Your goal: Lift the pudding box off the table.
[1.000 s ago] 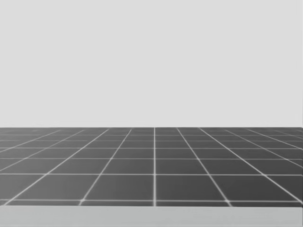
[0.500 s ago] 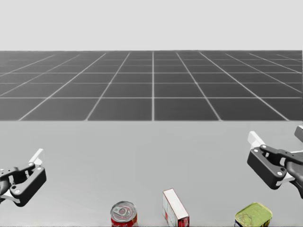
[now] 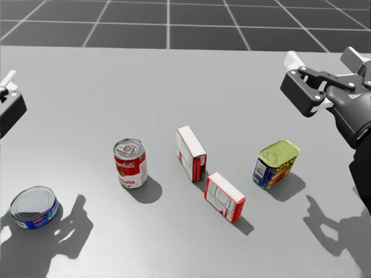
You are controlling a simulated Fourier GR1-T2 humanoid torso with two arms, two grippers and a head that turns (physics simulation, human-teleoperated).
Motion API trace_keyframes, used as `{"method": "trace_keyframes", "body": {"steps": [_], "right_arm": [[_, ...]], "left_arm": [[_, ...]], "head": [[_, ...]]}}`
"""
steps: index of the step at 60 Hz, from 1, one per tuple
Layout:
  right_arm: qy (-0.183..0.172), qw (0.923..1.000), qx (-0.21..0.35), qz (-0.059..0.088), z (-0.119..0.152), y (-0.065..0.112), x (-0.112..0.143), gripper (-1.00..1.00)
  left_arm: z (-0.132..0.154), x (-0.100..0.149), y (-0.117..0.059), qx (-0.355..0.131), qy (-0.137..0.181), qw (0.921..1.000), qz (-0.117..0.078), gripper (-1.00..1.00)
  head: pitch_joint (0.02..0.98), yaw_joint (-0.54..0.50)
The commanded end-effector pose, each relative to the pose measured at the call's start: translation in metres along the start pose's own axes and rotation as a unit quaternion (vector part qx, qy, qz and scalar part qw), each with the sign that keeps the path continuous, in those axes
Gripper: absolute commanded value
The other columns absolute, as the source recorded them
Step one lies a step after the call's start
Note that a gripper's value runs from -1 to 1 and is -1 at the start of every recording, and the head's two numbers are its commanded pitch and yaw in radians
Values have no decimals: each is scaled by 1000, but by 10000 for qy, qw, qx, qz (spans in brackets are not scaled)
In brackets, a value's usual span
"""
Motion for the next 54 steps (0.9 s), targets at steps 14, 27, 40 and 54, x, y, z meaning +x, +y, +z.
{"method": "trace_keyframes", "body": {"steps": [14, 27, 40, 54], "right_arm": [[-11, 9999, 38, -132, 5, 5, 9, -1000], [338, 9978, 530, -216, 21, 36, 24, -1000], [697, 9928, 956, -180, 39, 59, 37, -1000], [1209, 9850, 1226, 148, 49, 86, 27, -1000]], "left_arm": [[1, 2, -2, -29, -33, 10000, 0, -1000], [1, 3, -3, -49, -33, 10000, 8, -1000], [1, 2, -4, -49, -8, 10000, -18, -1000], [1, 1, -5, -62, 17, 10000, -23, -1000]], "head": [[759, -72], [752, -66], [756, -60], [760, -61]]}}
